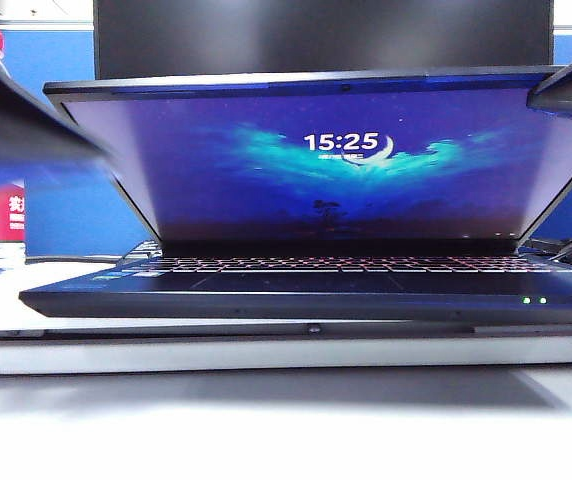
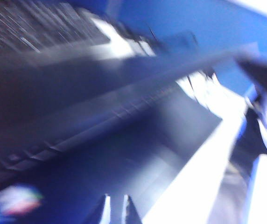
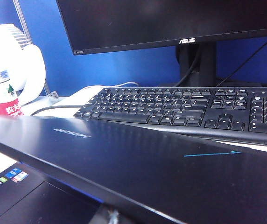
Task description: Open the lid of the black laptop.
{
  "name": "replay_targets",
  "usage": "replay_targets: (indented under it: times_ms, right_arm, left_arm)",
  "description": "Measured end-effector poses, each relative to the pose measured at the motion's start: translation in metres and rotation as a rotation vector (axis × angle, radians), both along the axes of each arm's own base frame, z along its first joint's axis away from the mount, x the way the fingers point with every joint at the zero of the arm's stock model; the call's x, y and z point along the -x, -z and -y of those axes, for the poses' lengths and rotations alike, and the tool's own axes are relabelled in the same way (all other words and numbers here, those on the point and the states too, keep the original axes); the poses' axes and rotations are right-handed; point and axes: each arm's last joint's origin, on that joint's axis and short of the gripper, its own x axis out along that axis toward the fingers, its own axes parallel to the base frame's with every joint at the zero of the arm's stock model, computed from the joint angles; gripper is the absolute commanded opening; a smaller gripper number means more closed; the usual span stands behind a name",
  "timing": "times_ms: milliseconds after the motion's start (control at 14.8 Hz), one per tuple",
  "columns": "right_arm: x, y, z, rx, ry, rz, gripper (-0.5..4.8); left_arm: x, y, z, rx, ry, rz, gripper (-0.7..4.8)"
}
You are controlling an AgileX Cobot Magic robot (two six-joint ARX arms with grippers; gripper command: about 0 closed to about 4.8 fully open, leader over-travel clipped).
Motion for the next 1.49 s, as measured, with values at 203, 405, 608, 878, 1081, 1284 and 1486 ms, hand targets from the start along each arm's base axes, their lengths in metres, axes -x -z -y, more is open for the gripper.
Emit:
replay_targets:
  times_ms: [203,405,608,878,1081,1284,1486]
  right_arm:
    - [0.000,0.000,0.000,0.000,-0.001,0.000,-0.06]
    - [0.000,0.000,0.000,0.000,-0.001,0.000,-0.06]
    - [0.000,0.000,0.000,0.000,-0.001,0.000,-0.06]
    - [0.000,0.000,0.000,0.000,-0.001,0.000,-0.06]
    - [0.000,0.000,0.000,-0.001,0.000,0.001,-0.06]
    - [0.000,-0.002,0.000,-0.013,0.005,0.016,-0.06]
    - [0.000,-0.004,0.001,-0.024,0.025,0.033,-0.06]
  left_arm:
    - [-0.002,0.002,0.016,-0.011,-0.063,0.046,0.53]
    - [-0.004,-0.002,0.016,0.005,-0.153,0.088,0.53]
    - [-0.004,-0.003,0.016,0.017,-0.170,0.090,0.53]
    - [-0.005,-0.010,0.015,0.073,-0.193,0.120,0.53]
    - [-0.006,-0.014,0.016,0.080,-0.193,0.128,0.53]
    - [-0.009,-0.020,0.018,0.087,-0.189,0.136,0.53]
    - [-0.013,-0.028,0.021,0.086,-0.184,0.135,0.53]
